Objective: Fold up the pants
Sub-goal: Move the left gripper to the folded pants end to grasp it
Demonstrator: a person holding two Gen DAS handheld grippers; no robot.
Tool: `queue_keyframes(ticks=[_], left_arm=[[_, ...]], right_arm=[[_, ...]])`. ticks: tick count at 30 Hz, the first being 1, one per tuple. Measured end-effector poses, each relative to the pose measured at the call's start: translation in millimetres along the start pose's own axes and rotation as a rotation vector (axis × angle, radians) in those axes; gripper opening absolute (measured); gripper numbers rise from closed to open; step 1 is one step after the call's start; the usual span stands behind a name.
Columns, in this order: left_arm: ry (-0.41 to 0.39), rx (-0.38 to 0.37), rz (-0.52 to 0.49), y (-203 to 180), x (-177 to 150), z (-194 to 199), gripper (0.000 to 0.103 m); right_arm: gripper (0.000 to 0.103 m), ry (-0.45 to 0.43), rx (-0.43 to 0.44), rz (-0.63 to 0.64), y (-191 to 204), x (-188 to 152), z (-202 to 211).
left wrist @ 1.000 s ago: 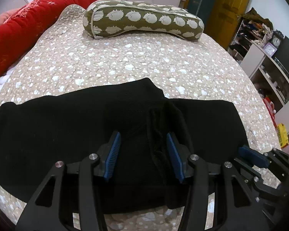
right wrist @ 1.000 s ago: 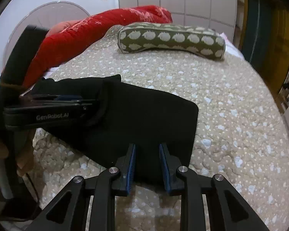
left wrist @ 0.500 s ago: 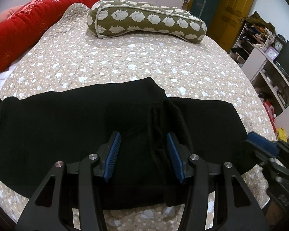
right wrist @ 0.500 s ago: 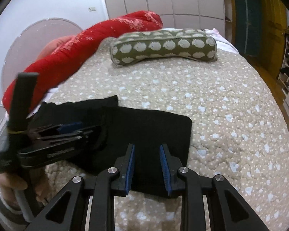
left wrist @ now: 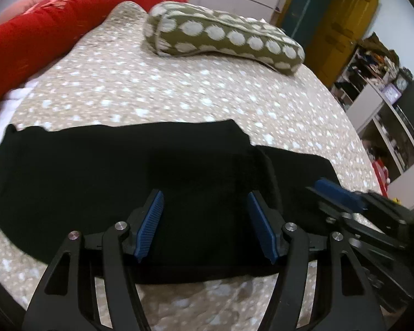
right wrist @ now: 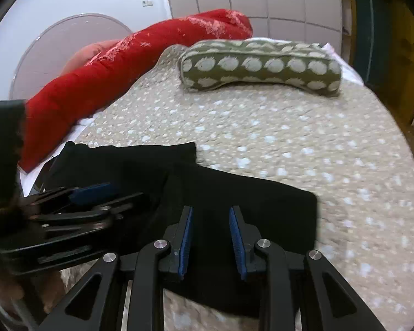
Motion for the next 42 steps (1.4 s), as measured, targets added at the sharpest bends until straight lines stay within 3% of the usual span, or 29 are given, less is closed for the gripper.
queue_keyframes(ticks=[7,13,17,21,30,42], left_arm=[[-0.026,0.046,0.118,50.8,-2.4,23.0,0.069],[-0.038,0.097,0.19,86.7,-8.2,35.4,0.069],[-0.045,0.108,0.216,97.4,-9.9,38.7,0.069],[-0.048,0.122,0.22,102.3,-12.2,42.5,0.069],[-0.054,0.131,0.269,117.3,-14.9,49.7,0.069],[-0.041,0.15,0.465,161.3,-41.0,61.4,0.069]], right_arm=[[0.026,0.046,0.076,0.083,39.5,-2.5,-35.4],[0.026,0.013,0.097,0.072,41.8,7.1,-19.4],[0.027,0.071,0.067,0.083,39.9,-1.3,-35.6],[0.031,0.068,0.04,0.13,47.6,2.1,-35.1],[0.044,0.035,0.128,0.211,98.4,28.0,-40.1],[0.045,0.076,0.224,0.275,147.9,53.0,-94.8]])
Point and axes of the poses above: each gripper's, at about its wrist camera, not at the fingertips, and z roughly against the way its jaws point, y to its left, x to its top, the point moved 8 cm from there along -z, roughly the way its jaws point, and after that the axes turned 3 degrees about x, right-handed, at the moved point
